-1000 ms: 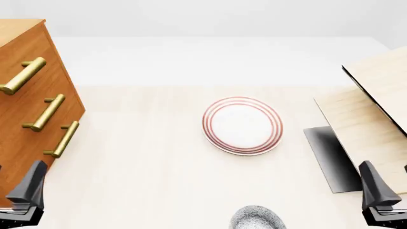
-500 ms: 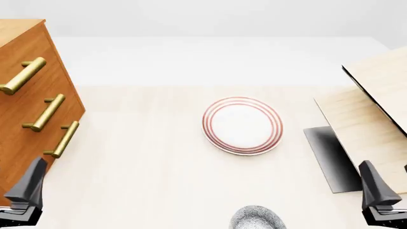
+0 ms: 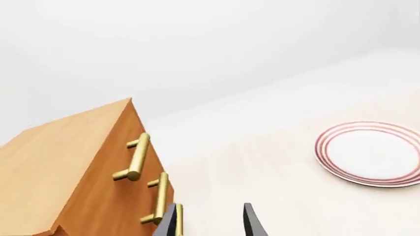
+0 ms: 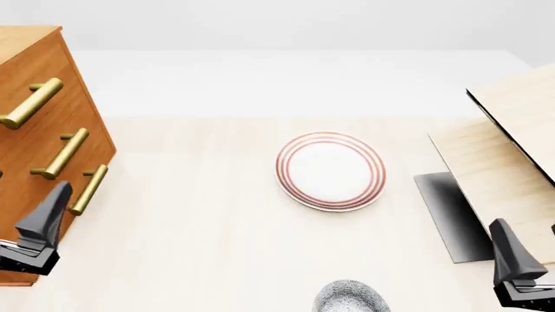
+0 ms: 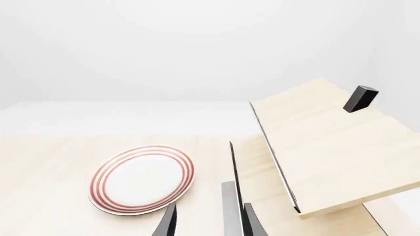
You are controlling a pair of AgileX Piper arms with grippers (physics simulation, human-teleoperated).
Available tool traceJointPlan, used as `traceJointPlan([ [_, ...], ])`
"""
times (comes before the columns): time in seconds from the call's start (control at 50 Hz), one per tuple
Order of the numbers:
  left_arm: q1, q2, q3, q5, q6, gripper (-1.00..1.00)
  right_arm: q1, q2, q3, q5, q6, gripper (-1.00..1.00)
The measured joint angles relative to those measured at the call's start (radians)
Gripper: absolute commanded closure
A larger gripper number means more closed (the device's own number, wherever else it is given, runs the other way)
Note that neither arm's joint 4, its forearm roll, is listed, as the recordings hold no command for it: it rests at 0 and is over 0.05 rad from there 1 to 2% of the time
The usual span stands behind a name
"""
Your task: Open the top drawer of the cabinet and put the bowl in it.
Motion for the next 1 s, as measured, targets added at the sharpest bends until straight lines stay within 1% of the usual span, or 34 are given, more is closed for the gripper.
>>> traceJointPlan([
  [0.18,-0.006,0.090,-0.088,0.015,0.097,-1.00,0.000,-0.001,0.000,0.002,0.000,-1.00],
  [0.38,0.015,0.171,-0.138,0.008,0.200,-1.00,0.000,-0.002,0.000,0.002,0.000,-1.00],
  [0.56,0.035,0.253,-0.152,-0.034,0.306,-1.00,0.000,-0.002,0.000,0.003,0.000,-1.00],
  [0.76,0.054,0.363,-0.134,-0.132,0.468,-1.00,0.000,-0.002,0.000,0.003,0.000,-1.00],
  [0.9,0.067,0.421,-0.137,-0.182,0.556,-1.00,0.000,-0.002,0.000,0.003,0.000,-1.00],
  [1.0,0.082,0.465,-0.120,-0.241,0.638,-1.00,0.000,-0.002,0.000,0.003,0.000,-1.00],
])
